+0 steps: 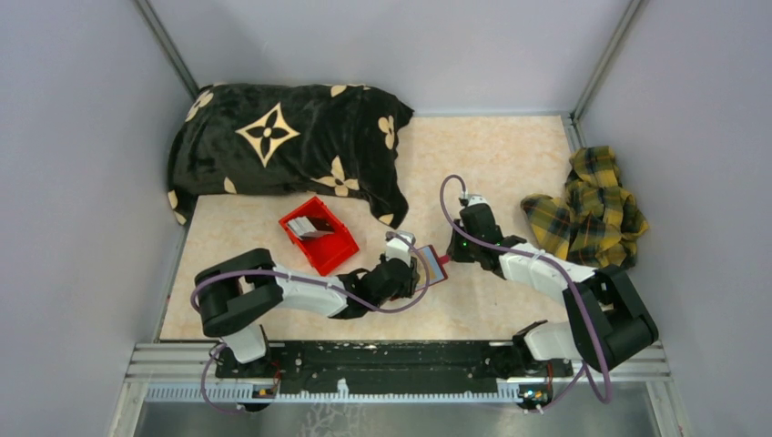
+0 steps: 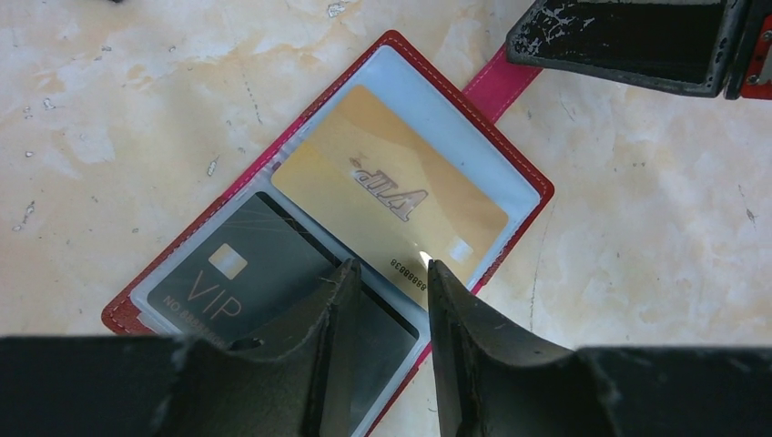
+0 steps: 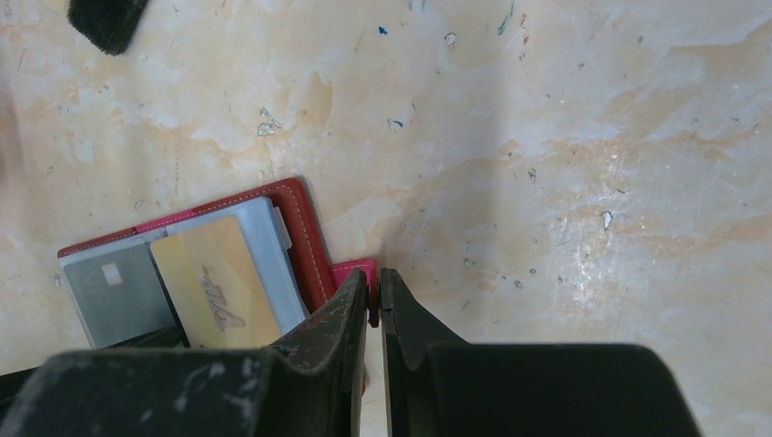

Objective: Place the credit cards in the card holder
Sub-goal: Insert the credit card into the card holder.

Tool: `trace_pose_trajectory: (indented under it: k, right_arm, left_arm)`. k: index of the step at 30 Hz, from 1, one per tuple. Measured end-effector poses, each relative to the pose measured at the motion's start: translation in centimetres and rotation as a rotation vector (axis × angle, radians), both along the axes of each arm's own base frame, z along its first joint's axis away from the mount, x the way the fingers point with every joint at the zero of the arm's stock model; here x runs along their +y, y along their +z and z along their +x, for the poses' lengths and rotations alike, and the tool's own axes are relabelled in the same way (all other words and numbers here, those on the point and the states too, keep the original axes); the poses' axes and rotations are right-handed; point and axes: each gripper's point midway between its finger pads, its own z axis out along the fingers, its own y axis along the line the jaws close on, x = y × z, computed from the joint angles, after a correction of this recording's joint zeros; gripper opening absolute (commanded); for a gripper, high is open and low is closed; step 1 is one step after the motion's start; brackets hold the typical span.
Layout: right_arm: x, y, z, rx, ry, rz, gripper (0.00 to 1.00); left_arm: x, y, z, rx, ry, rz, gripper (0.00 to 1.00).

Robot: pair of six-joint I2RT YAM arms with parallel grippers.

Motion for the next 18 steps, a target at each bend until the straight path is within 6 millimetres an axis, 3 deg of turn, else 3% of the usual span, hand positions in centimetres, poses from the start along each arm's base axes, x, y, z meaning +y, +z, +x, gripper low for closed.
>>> trace_pose_trajectory:
  k: [18]
  right_arm:
    - [0.0, 0.0, 0.0, 0.0, 0.001, 0.0, 0.1]
  left_arm:
    - [-0.58, -0.12, 0.51, -0.002, 0.027, -0.018, 0.42]
